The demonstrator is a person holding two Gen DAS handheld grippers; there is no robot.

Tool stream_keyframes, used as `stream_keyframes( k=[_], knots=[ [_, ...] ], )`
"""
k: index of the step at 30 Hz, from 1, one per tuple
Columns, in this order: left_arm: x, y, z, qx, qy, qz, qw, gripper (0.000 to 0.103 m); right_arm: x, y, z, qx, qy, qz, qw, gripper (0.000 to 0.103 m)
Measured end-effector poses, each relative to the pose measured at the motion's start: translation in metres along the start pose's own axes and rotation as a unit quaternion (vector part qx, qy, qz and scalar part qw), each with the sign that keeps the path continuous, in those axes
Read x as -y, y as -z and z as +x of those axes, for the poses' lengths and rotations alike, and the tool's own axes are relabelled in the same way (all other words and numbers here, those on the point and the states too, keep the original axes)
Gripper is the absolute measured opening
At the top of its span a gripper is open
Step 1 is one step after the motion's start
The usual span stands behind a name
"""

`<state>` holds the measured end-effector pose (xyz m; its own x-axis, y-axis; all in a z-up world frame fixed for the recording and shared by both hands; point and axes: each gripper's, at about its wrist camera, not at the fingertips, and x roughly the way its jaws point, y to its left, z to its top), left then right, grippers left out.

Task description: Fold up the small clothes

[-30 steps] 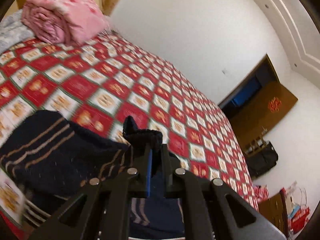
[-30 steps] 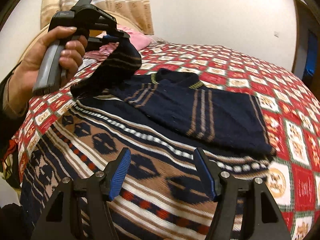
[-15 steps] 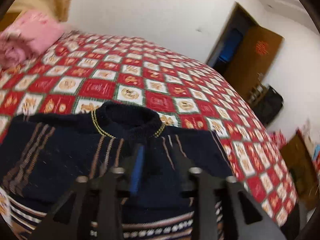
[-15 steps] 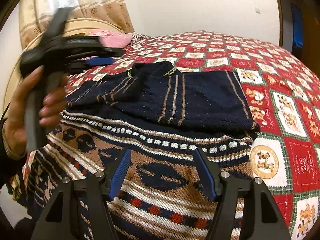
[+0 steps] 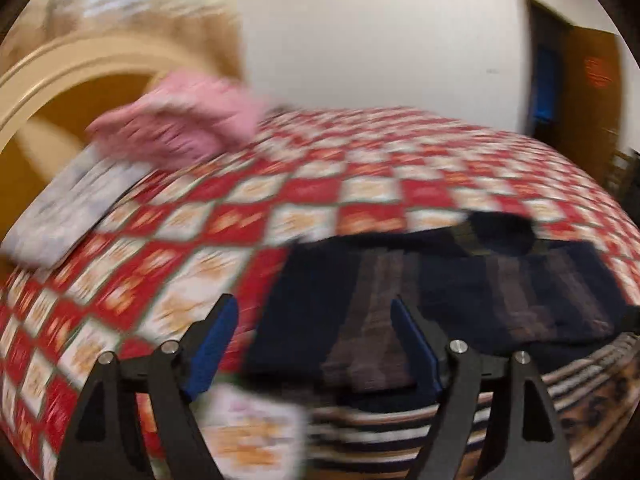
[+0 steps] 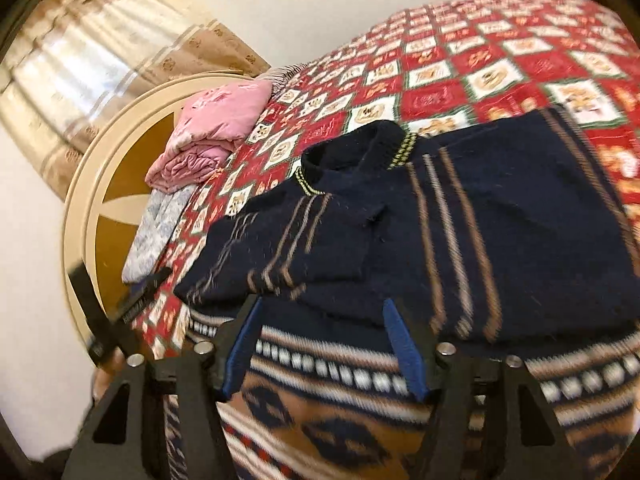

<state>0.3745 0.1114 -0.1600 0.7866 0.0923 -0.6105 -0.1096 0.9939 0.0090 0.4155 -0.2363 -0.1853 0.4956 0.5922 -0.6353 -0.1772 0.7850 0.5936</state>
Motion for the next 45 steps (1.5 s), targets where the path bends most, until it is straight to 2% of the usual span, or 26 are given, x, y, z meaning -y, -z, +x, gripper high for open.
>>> stream_keyframes(
  k=[2,4,7,9,10,11,12,14,21,26,29,34,37,40,43,45],
  knots=[
    [-0.032,0.006,0.012,-0.018,-0.021,-0.037,0.9989,0.081,0.004,-0.009,0.020,-0.012,0.019,0.018,1.000,0.050],
    [-0.053,0.014,0.022,-0.032,-0.025,-0.065,0.9971,0.081,0.009,-0.015,0.036,-0.022,0.034,0.036,0.999,0.050],
    [-0.065,0.021,0.031,-0.042,-0.026,-0.080,0.9956,0.081,0.016,-0.018,0.051,-0.028,0.030,0.060,0.997,0.050],
    [-0.066,0.023,0.037,-0.043,-0.025,-0.082,0.9954,0.081,0.012,-0.018,0.058,-0.030,0.036,0.051,0.998,0.050],
    [-0.067,0.023,0.040,-0.047,-0.029,-0.082,0.9951,0.081,0.011,-0.019,0.061,-0.029,0.046,0.047,0.997,0.042],
    [-0.068,0.023,0.043,-0.049,-0.031,-0.085,0.9947,0.081,0.008,-0.019,0.065,-0.031,0.058,0.043,0.997,0.022],
    [-0.068,0.022,0.045,-0.051,-0.029,-0.089,0.9943,0.081,0.010,-0.020,0.067,-0.034,0.058,0.041,0.997,0.014],
    [-0.071,0.021,0.048,-0.055,-0.025,-0.095,0.9937,0.081,0.008,-0.022,0.067,-0.033,0.051,0.035,0.998,0.008],
    [-0.065,0.020,0.044,-0.057,-0.013,-0.083,0.9948,0.081,-0.016,-0.042,0.025,0.027,0.065,-0.038,0.997,0.006],
    [-0.055,0.018,0.037,-0.057,-0.004,-0.070,0.9959,0.081,-0.018,-0.057,0.005,0.045,0.091,-0.059,0.993,0.006],
    [-0.045,0.016,0.035,-0.056,0.002,-0.055,0.9969,0.085,-0.013,-0.060,-0.004,0.051,0.105,-0.064,0.991,0.006],
    [-0.027,0.019,0.034,-0.073,0.025,-0.029,0.9966,0.087,0.009,-0.059,-0.014,0.057,0.142,-0.070,0.986,0.006],
    [-0.008,0.026,0.031,-0.085,0.026,0.010,0.9959,0.088,0.026,-0.055,-0.009,0.051,0.166,-0.067,0.982,0.006],
    [0.004,0.033,0.033,-0.089,0.010,0.040,0.9952,0.093,0.050,-0.049,0.009,0.011,0.174,-0.052,0.983,0.006],
    [0.004,0.032,0.029,-0.086,0.007,0.033,0.9957,0.093,0.055,-0.044,0.011,0.018,0.188,-0.059,0.980,0.006],
    [-0.002,0.026,0.017,-0.056,0.003,0.012,0.9984,0.093,0.050,-0.043,0.008,0.029,0.206,-0.072,0.975,0.007]
  ],
)
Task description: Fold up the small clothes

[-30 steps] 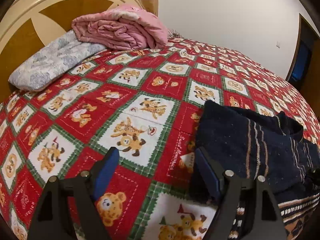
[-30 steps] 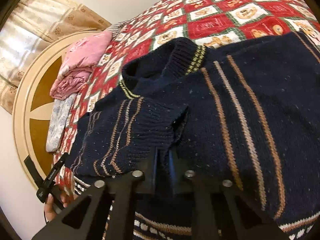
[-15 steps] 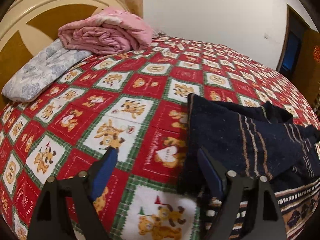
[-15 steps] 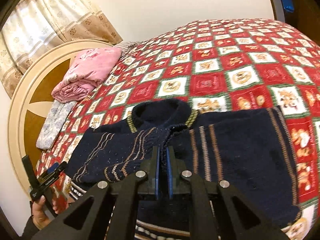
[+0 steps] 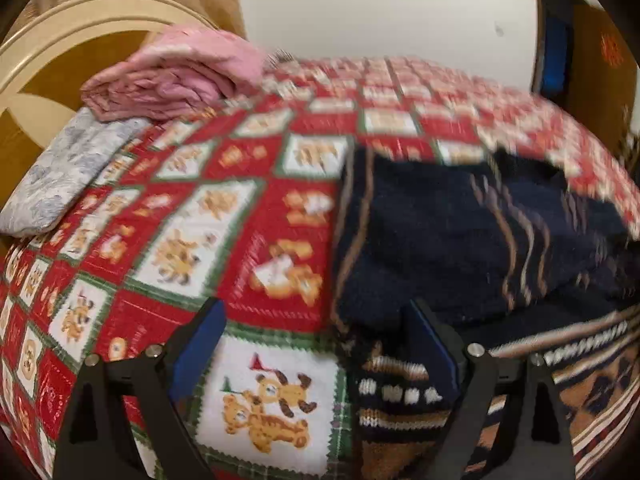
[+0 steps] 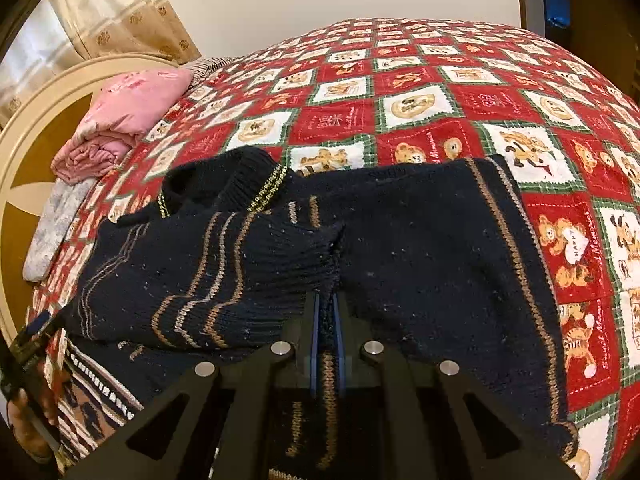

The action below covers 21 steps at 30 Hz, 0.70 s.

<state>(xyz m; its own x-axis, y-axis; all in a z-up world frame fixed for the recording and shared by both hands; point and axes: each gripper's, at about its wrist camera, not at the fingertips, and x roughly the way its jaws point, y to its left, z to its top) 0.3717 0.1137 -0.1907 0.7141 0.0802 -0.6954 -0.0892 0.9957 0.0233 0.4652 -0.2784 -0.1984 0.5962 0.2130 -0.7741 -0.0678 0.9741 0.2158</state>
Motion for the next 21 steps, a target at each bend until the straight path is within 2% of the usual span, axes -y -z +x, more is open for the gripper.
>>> stream_keyframes(
  k=[2,3,5,7,9,12,14,18,20,21],
  knots=[
    [-0.002,-0.006,-0.008,0.025,-0.017,-0.001,0.9995,0.095,-0.006,-0.002,-0.007,0.018,0.041,-0.015,0.999,0.010],
    [-0.001,-0.009,-0.007,0.027,-0.024,0.003,0.9993,0.097,-0.010,-0.003,-0.010,0.026,0.040,-0.023,0.999,0.011],
    [-0.001,-0.013,0.000,0.018,-0.029,0.005,0.9994,0.097,-0.023,-0.005,-0.020,0.044,0.015,-0.042,0.998,0.011],
    [0.001,-0.013,0.010,0.000,-0.026,0.000,0.9997,0.097,-0.043,-0.003,-0.023,0.046,-0.028,-0.075,0.996,0.011],
    [0.007,-0.008,0.019,-0.019,-0.020,0.011,0.9996,0.097,-0.066,0.002,-0.018,0.032,-0.063,-0.113,0.991,0.011],
    [0.016,0.004,0.027,-0.041,-0.027,0.029,0.9984,0.097,-0.090,0.011,-0.001,0.004,-0.083,-0.146,0.986,0.012],
    [0.014,0.006,0.024,-0.040,-0.023,0.023,0.9987,0.097,-0.100,0.022,0.018,-0.037,-0.058,-0.165,0.984,0.012],
    [0.010,0.009,0.022,-0.050,-0.010,0.022,0.9984,0.099,-0.104,0.021,0.010,-0.068,-0.021,-0.161,0.984,0.012],
    [0.011,0.013,0.020,-0.044,-0.012,0.034,0.9984,0.101,-0.119,0.021,-0.002,-0.032,0.010,-0.194,0.981,0.012],
    [0.011,0.014,0.020,-0.042,-0.010,0.034,0.9985,0.101,-0.129,0.021,-0.006,-0.019,-0.003,-0.208,0.978,0.012]
  ],
)
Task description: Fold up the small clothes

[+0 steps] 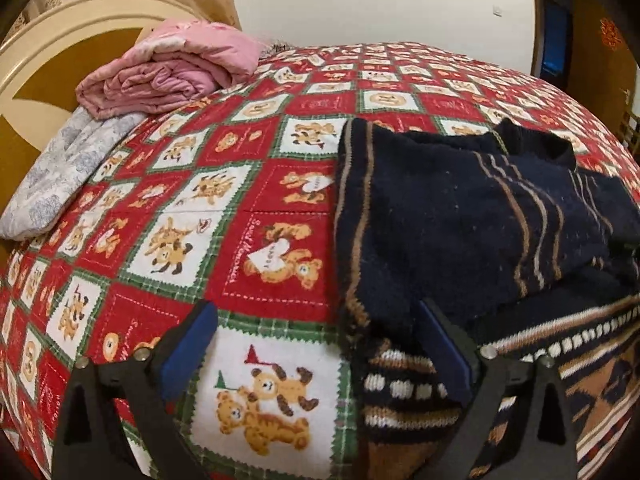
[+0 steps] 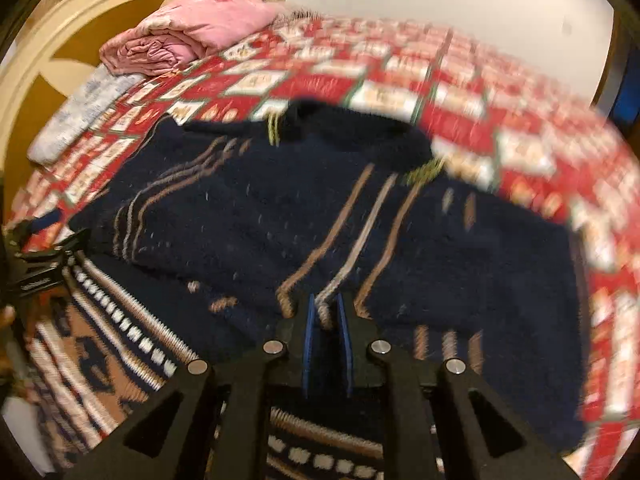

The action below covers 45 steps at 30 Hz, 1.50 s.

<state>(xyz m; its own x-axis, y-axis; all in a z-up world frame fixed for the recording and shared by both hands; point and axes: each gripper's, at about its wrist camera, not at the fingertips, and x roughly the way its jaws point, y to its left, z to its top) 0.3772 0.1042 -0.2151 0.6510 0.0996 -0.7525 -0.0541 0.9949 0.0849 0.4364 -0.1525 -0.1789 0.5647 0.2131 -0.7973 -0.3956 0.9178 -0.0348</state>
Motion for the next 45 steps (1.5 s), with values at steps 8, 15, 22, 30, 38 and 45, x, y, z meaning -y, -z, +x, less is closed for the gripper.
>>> stream_keyframes(
  k=[8,15,22,30,38,45],
  knots=[
    [-0.005,0.000,0.001,-0.003,0.007,-0.026,0.9996,0.103,-0.061,-0.004,0.032,-0.016,-0.083,-0.038,0.996,0.048],
    [-0.008,0.022,-0.018,-0.009,0.014,-0.022,0.9996,0.103,-0.052,0.022,0.008,-0.017,-0.073,-0.040,0.996,0.049],
    [-0.012,0.063,-0.067,-0.001,0.032,-0.061,0.9976,0.103,-0.013,0.068,-0.013,-0.040,-0.072,0.022,0.996,0.057],
    [0.003,0.111,-0.099,-0.024,0.064,-0.072,0.9951,0.100,0.012,0.140,-0.071,-0.063,-0.043,0.055,0.996,0.057],
    [0.011,0.143,-0.121,-0.035,0.083,-0.072,0.9933,0.083,0.017,0.209,-0.138,-0.045,-0.017,0.085,0.995,0.057],
    [0.015,0.170,-0.156,-0.034,0.121,-0.051,0.9908,0.078,0.011,0.257,-0.190,-0.014,-0.014,0.130,0.991,0.056]
  ],
)
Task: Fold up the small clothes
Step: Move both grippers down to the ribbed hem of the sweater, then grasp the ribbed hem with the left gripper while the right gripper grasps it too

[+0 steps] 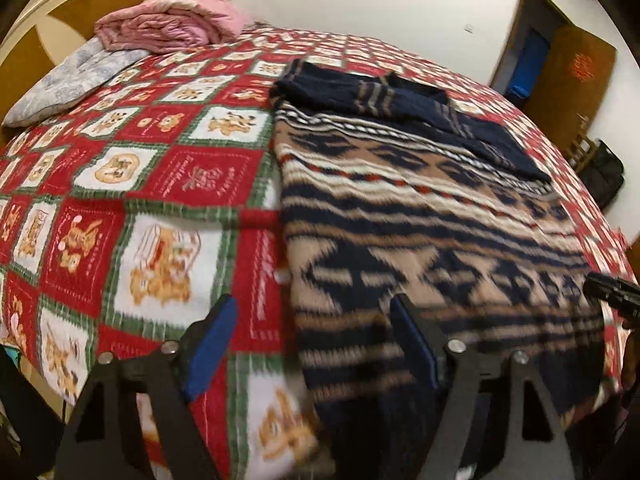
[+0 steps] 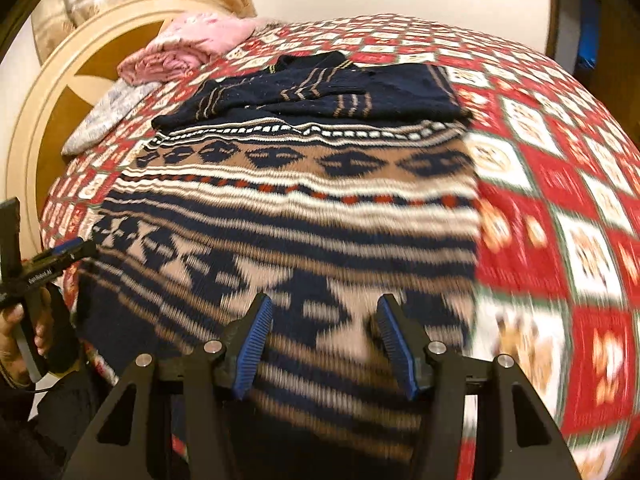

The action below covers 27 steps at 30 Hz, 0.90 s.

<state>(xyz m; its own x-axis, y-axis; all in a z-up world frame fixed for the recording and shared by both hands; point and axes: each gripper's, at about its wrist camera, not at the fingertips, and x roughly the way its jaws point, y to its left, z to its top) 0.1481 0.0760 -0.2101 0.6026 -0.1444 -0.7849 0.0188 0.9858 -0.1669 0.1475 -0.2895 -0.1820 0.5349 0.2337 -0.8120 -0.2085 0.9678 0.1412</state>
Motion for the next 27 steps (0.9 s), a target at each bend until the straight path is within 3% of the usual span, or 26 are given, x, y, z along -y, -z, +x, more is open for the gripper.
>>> stream_keyframes(
  k=[8,14,16,19,21,22,27],
  knots=[
    [0.005,0.037,-0.011,-0.025,0.005,0.025,0.9994,0.064,0.008,0.048,-0.026,0.011,0.003,0.038,0.999,0.056],
    [0.006,0.051,-0.015,-0.048,0.028,0.007,0.9984,0.055,0.020,0.082,-0.035,0.013,-0.005,0.075,0.997,0.056],
    [0.008,0.055,-0.015,-0.052,0.032,0.009,0.9981,0.052,0.023,0.087,-0.035,0.008,-0.009,0.082,0.997,0.048],
    [0.014,0.058,-0.015,-0.051,0.026,0.017,0.9982,0.043,0.029,0.095,-0.038,0.008,-0.012,0.094,0.995,0.045],
    [0.017,0.060,-0.017,-0.046,0.027,0.023,0.9983,0.027,0.032,0.098,-0.038,0.005,-0.022,0.101,0.995,0.045],
    [0.017,0.060,-0.018,-0.047,0.030,0.024,0.9982,0.025,0.031,0.099,-0.038,0.005,-0.022,0.101,0.995,0.045],
    [0.020,0.062,-0.014,-0.049,0.023,0.026,0.9982,0.027,0.025,0.101,-0.035,0.000,-0.019,0.093,0.995,0.045]
  ],
)
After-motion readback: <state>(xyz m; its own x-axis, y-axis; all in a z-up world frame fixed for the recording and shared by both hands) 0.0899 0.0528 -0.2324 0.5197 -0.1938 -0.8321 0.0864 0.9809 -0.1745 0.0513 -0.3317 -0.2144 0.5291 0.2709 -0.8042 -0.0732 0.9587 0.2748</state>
